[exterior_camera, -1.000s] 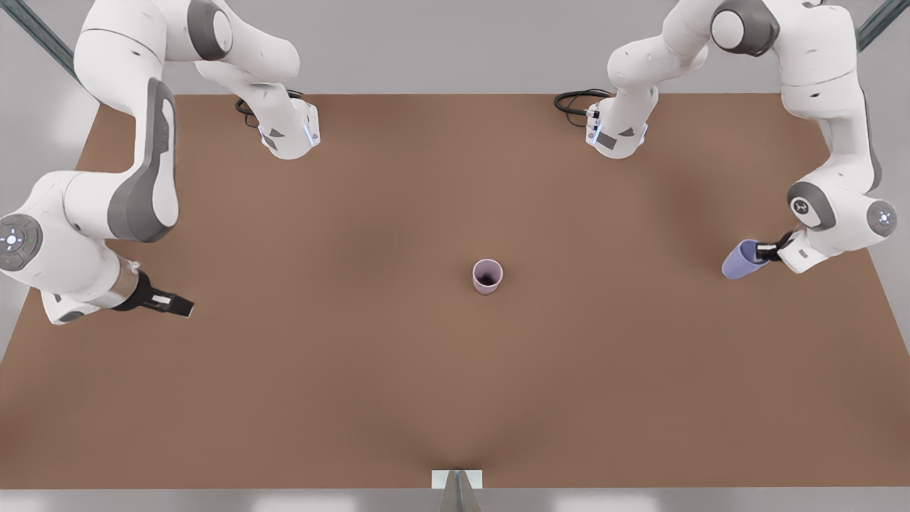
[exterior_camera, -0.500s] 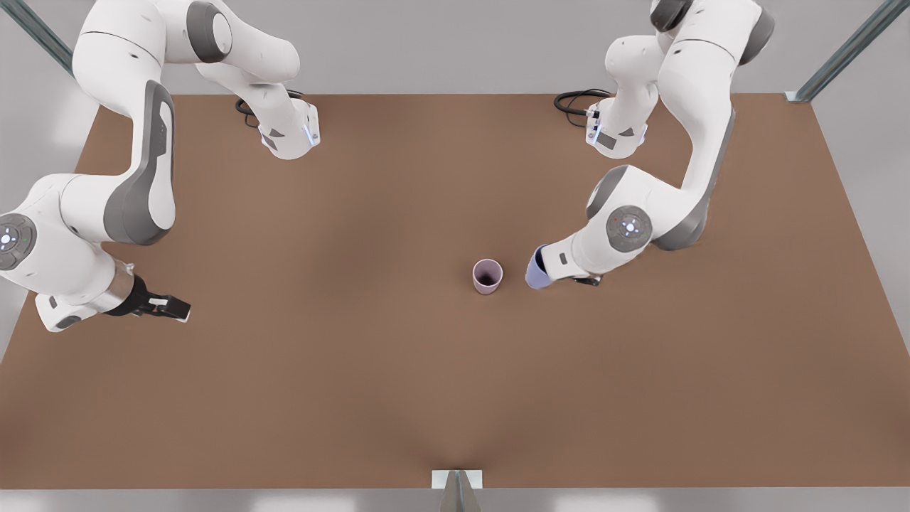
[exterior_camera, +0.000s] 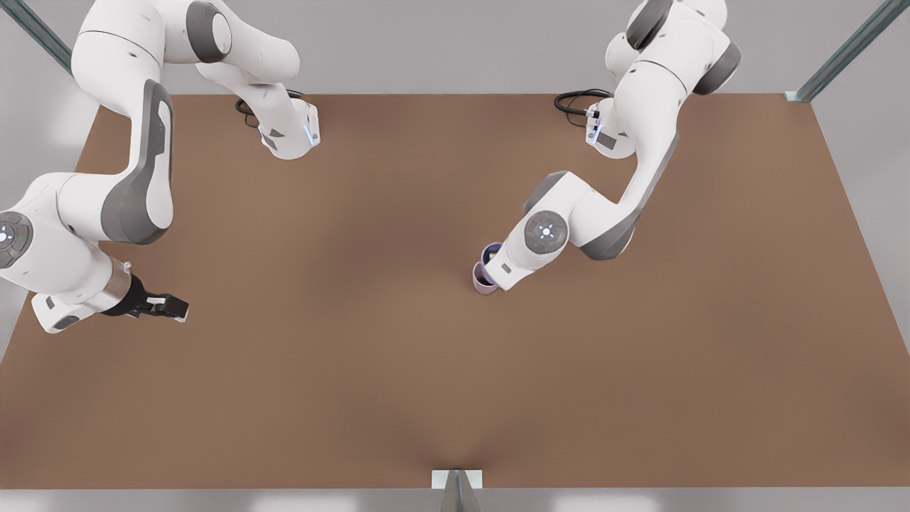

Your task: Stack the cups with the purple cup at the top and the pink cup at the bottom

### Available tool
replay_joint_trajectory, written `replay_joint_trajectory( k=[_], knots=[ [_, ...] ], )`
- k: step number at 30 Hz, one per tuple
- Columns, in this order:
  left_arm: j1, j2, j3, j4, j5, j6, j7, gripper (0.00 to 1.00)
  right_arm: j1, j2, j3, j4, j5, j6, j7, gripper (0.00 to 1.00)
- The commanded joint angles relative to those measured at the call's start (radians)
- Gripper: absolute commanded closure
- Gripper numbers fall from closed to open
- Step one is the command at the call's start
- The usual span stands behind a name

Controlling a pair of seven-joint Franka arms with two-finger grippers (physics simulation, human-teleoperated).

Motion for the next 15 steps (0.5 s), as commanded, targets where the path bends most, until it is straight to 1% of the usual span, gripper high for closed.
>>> replay_joint_trajectory(
  k=[1,8,15],
  knots=[
    [0.000,0.003,0.001,0.000,0.011,-0.001,-0.514,0.79,-0.001,-0.002,0.000,0.001,0.002,-0.001,-0.036,0.00],
    [0.000,0.031,0.000,0.000,0.011,0.030,-0.517,0.79,-0.067,-0.008,-0.002,0.031,0.002,-0.012,-0.036,0.00],
    [-0.017,0.031,-0.011,-0.015,-0.001,0.009,-0.523,0.79,-0.077,-0.007,-0.002,0.045,0.002,-0.001,-0.037,0.00]
  ],
)
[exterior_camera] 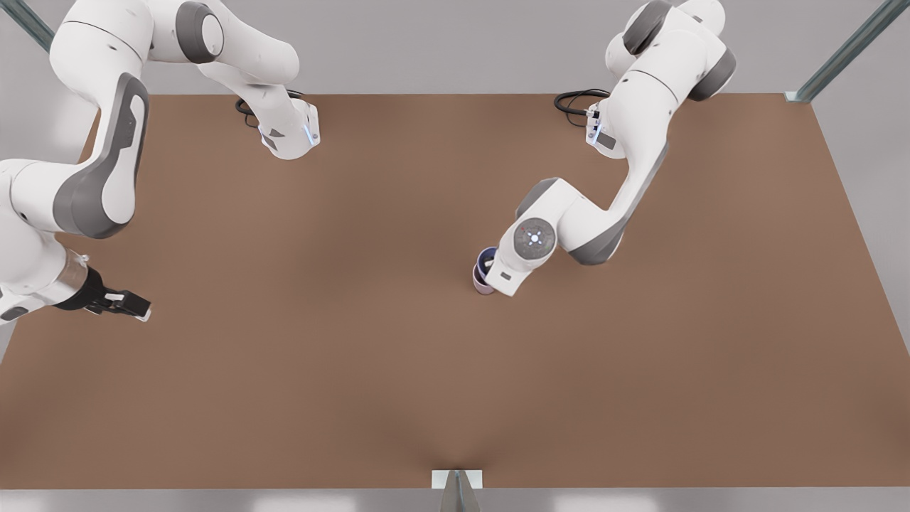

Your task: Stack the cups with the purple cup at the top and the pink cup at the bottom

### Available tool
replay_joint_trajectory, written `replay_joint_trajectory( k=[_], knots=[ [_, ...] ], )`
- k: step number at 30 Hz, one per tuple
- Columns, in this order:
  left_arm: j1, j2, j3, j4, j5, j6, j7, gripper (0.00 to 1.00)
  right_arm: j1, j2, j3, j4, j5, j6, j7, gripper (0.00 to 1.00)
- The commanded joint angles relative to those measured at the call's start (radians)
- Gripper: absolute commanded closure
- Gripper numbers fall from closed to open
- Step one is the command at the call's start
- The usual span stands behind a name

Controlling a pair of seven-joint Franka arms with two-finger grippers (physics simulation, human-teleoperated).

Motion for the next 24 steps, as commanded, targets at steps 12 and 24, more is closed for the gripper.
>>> replay_joint_trajectory(
  k=[12,24],
  knots=[
    [-0.022,0.018,-0.001,-0.015,-0.005,0.013,-0.233,0.79,0.015,0.022,0.031,-0.010,-0.011,-0.002,0.005,0.00],
    [-0.023,0.050,0.000,-0.018,-0.003,0.021,-0.230,0.78,0.010,0.022,0.028,-0.002,-0.003,0.006,0.012,0.00]
  ],
)
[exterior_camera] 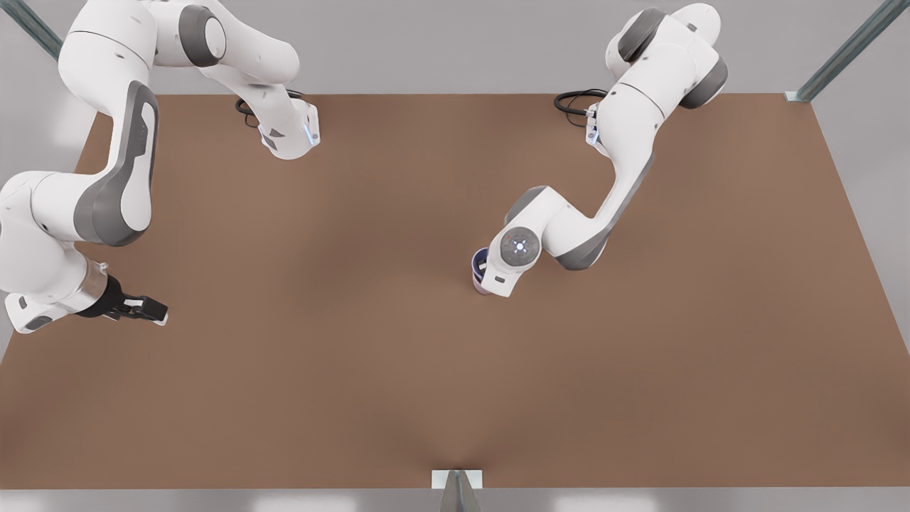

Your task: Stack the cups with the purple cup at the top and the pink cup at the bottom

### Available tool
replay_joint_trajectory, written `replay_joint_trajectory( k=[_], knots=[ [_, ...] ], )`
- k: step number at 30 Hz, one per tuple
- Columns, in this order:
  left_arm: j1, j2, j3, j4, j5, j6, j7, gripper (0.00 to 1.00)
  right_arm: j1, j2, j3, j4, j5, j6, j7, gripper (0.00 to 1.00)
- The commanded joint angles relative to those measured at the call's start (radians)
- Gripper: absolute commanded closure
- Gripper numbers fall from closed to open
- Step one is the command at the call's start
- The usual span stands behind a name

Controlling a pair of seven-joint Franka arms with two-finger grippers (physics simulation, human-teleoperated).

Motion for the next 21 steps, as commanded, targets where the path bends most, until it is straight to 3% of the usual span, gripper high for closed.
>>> replay_joint_trajectory(
  k=[1,3,5,9,14,15,16,17,21],
  knots=[
    [0.000,-0.002,0.000,0.001,-0.001,0.003,-0.058,0.72,0.000,-0.001,0.000,0.001,0.001,0.000,0.006,0.00],
    [0.000,0.000,0.000,-0.001,-0.001,0.003,-0.058,0.61,0.001,-0.001,0.000,0.001,0.002,0.000,0.006,0.00],
    [0.000,0.000,0.000,0.001,-0.001,0.003,-0.058,0.58,0.003,-0.006,0.001,0.002,0.003,-0.010,0.003,0.00],
    [0.000,-0.002,0.000,-0.001,-0.001,0.000,-0.057,0.57,0.004,-0.004,0.061,0.004,0.001,-0.001,0.003,0.00],
    [0.000,-0.006,0.000,0.001,-0.001,-0.004,-0.055,0.54,0.001,-0.003,0.060,0.002,0.001,-0.007,0.002,0.00],
    [0.000,-0.005,0.000,0.001,-0.001,-0.006,-0.053,0.46,0.001,-0.003,0.060,0.002,0.001,-0.004,0.002,0.00],
    [0.000,-0.006,0.000,0.001,-0.001,-0.007,-0.050,0.10,0.001,-0.001,0.060,0.001,0.001,-0.003,0.003,0.00],
    [0.000,-0.005,0.000,0.001,-0.001,-0.012,-0.046,0.01,0.001,-0.001,0.060,0.001,0.002,-0.001,0.005,0.00],
    [0.000,-0.016,-0.002,0.002,-0.001,-0.020,-0.044,0.01,0.001,-0.001,0.060,-0.001,0.003,-0.001,0.006,0.00]
  ],
)
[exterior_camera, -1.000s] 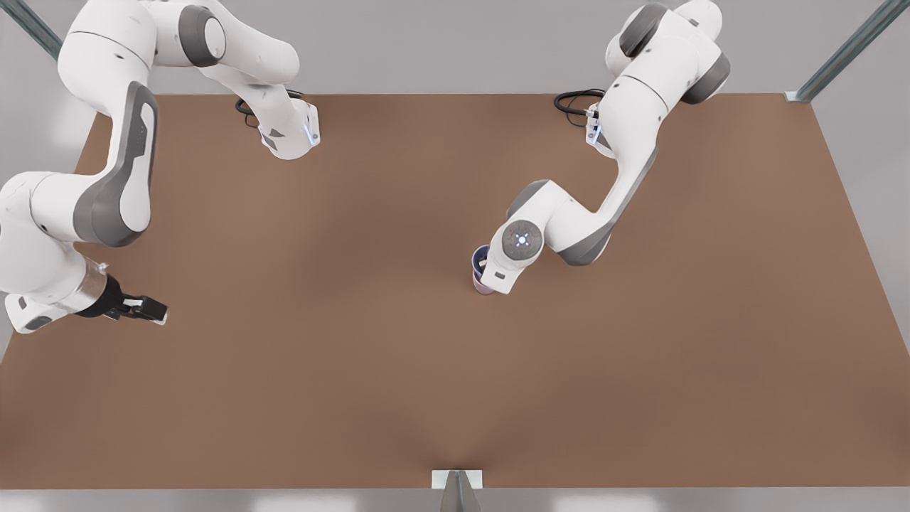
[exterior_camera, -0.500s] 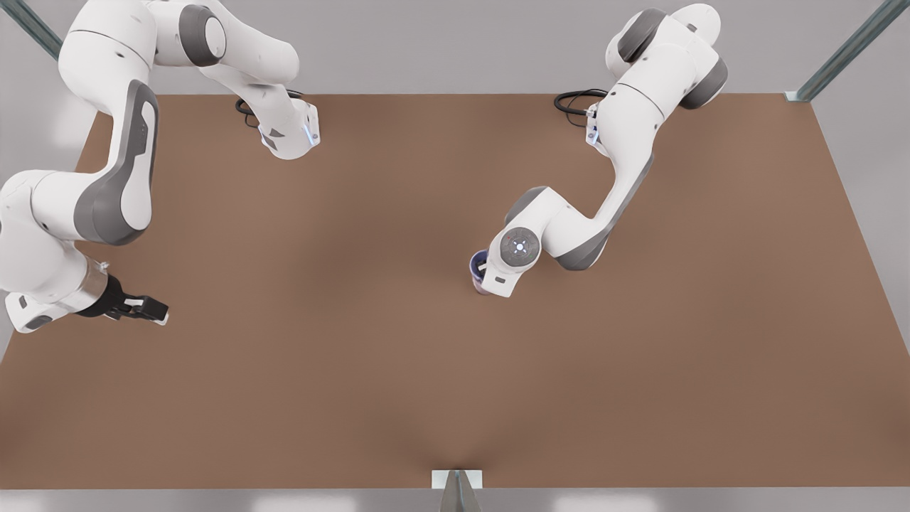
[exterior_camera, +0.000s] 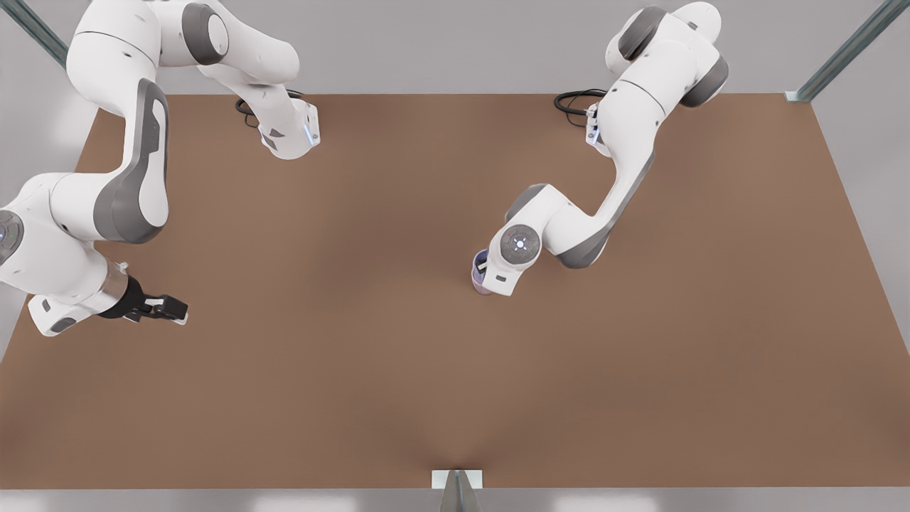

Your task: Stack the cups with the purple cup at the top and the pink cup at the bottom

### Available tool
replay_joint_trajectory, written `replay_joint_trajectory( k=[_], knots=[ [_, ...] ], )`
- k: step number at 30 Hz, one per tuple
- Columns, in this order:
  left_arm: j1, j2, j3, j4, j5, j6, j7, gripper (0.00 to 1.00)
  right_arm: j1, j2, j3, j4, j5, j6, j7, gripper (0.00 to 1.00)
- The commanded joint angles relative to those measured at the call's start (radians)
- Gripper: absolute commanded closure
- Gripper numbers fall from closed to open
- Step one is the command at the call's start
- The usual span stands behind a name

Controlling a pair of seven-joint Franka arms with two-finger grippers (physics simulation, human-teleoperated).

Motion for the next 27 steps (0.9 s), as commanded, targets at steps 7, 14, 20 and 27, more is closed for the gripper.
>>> replay_joint_trajectory(
  k=[7,14,20,27],
  knots=[
    [0.003,-0.079,0.002,0.017,-0.001,-0.089,-0.009,0.01,0.001,-0.001,0.000,0.002,0.001,0.004,0.005,0.00],
    [0.201,-0.205,0.202,0.233,0.059,-0.376,0.842,0.01,0.001,-0.002,0.000,0.003,0.001,0.002,0.005,0.00],
    [0.046,-0.389,0.538,0.031,0.010,-0.285,1.310,0.00,0.000,-0.001,0.000,0.002,0.001,0.005,0.005,0.00],
    [0.046,-0.394,0.559,0.028,0.010,-0.282,1.384,0.00,0.001,-0.001,0.000,0.000,0.001,0.004,0.005,0.00]
  ],
)
